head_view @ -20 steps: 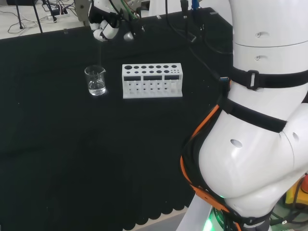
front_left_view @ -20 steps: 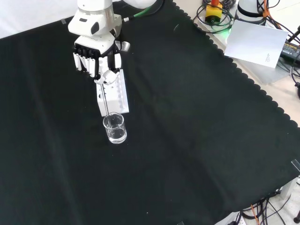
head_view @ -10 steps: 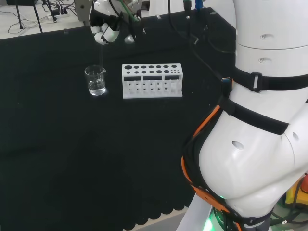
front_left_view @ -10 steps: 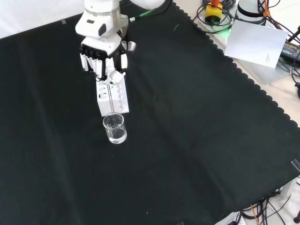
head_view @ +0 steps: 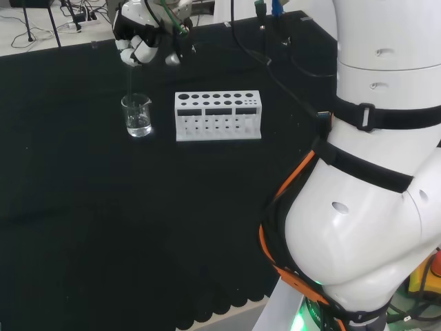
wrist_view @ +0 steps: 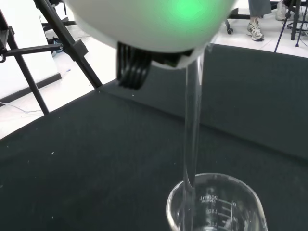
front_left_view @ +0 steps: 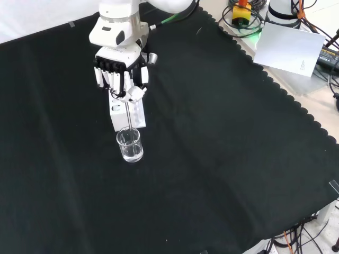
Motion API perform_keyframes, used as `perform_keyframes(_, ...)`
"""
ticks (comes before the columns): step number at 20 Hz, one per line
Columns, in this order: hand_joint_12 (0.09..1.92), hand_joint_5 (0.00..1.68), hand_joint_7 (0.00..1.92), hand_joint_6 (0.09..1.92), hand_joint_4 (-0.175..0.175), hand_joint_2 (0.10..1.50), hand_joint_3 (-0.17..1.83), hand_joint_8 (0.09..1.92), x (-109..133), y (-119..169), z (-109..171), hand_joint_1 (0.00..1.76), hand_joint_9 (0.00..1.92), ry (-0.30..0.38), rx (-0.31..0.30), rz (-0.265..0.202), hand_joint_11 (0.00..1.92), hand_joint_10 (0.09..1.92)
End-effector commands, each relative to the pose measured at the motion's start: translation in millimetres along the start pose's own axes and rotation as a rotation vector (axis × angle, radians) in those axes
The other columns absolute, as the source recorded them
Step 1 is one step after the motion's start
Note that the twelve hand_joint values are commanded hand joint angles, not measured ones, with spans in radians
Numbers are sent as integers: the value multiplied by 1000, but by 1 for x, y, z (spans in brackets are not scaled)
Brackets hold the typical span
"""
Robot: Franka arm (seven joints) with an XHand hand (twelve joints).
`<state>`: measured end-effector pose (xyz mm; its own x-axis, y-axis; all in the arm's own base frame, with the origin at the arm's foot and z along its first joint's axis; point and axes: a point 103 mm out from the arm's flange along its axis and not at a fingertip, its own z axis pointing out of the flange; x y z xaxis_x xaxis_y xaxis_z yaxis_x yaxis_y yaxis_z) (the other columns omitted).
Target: Stir in the beaker to the left of the white test tube rack with the glass rod.
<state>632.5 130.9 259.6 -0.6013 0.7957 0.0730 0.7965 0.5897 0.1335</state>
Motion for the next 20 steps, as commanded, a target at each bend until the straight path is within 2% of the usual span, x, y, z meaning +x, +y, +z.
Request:
perform_keyframes(1,1096,1286,1569,792,-175,498,955,1039,1,17,3,1219,1785,-14,8,-32,1463,739)
perform_keyframes(6,1094,1297,1569,797,-175,475,990,1039,-7,15,6,1220,1784,8,5,-47,1464,738)
perform_keyframes(12,1093,1293,1569,802,-175,476,991,1039,-29,-3,-2,1220,1785,-10,2,5,1464,738)
perform_keyframes(20,1093,1288,1569,807,-175,481,986,1039,-32,-16,-8,1219,1785,-21,3,17,1462,737)
